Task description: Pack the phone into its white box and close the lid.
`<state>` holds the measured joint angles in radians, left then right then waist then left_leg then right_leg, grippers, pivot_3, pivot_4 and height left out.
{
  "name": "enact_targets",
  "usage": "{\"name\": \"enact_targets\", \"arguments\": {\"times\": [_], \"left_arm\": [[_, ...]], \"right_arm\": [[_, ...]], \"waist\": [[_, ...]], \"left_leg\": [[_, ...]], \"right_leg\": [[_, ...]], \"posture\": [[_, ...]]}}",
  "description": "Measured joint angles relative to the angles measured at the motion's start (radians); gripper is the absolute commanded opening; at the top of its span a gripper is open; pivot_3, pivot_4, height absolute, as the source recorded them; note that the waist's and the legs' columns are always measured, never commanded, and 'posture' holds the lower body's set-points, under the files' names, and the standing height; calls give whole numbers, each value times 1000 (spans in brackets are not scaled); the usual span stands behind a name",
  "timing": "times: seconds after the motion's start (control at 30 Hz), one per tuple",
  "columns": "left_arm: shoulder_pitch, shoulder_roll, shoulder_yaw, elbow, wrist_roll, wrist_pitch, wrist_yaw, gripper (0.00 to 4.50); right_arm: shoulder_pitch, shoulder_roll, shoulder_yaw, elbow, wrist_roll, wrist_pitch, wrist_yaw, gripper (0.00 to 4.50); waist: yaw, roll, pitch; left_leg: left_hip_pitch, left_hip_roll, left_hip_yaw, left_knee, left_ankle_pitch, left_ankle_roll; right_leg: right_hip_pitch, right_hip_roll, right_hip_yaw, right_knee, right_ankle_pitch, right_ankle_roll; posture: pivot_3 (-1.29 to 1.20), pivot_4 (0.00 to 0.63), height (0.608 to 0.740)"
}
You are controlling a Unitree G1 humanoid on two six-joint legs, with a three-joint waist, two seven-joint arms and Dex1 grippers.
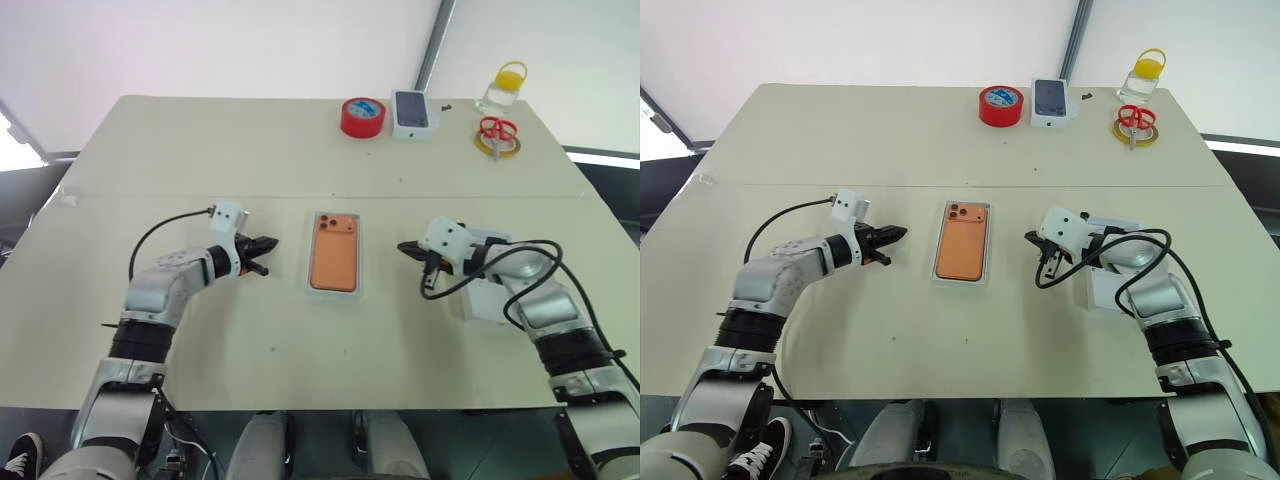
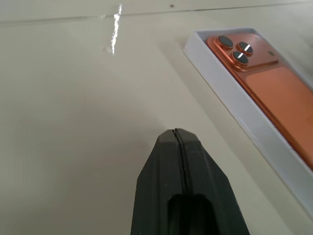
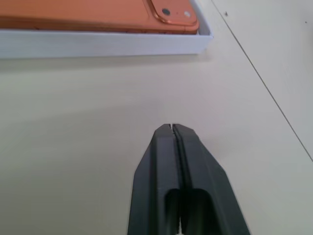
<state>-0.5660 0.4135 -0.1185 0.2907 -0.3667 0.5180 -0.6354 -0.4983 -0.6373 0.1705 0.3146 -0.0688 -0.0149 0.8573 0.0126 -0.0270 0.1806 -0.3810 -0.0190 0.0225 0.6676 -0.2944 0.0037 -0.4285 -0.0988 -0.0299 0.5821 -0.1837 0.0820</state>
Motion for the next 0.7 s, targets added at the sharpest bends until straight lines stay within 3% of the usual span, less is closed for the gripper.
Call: {"name": "enact_targets", "arguments": {"times": [0.17, 0.43, 0.7], "left_arm": [[-23, 50, -158, 4, 197, -178, -96, 79], [43, -33, -169, -77, 149, -143, -291, 79], [45, -166, -228, -85, 160, -111, -345, 79]], "right_arm": [[-2, 17, 25, 13, -28, -20, -10, 40], [87, 20, 15, -135, 46, 24, 66, 40], [224, -117, -86, -257, 92, 108, 126, 40]], "waist": [[-1, 3, -3], [3, 4, -3], [4, 5, -3]], "left_leg": [[3, 0, 1, 0, -2, 3], [3, -1, 0, 1, -4, 6], [-8, -2, -1, 17, -8, 14]], "right_leg": [[2, 0, 0, 0, 0, 0], [5, -1, 0, 0, 0, 1], [2, -2, -2, 1, 0, 2]], "posture": [[0, 150, 740], [0, 150, 740], [0, 150, 740]]}}
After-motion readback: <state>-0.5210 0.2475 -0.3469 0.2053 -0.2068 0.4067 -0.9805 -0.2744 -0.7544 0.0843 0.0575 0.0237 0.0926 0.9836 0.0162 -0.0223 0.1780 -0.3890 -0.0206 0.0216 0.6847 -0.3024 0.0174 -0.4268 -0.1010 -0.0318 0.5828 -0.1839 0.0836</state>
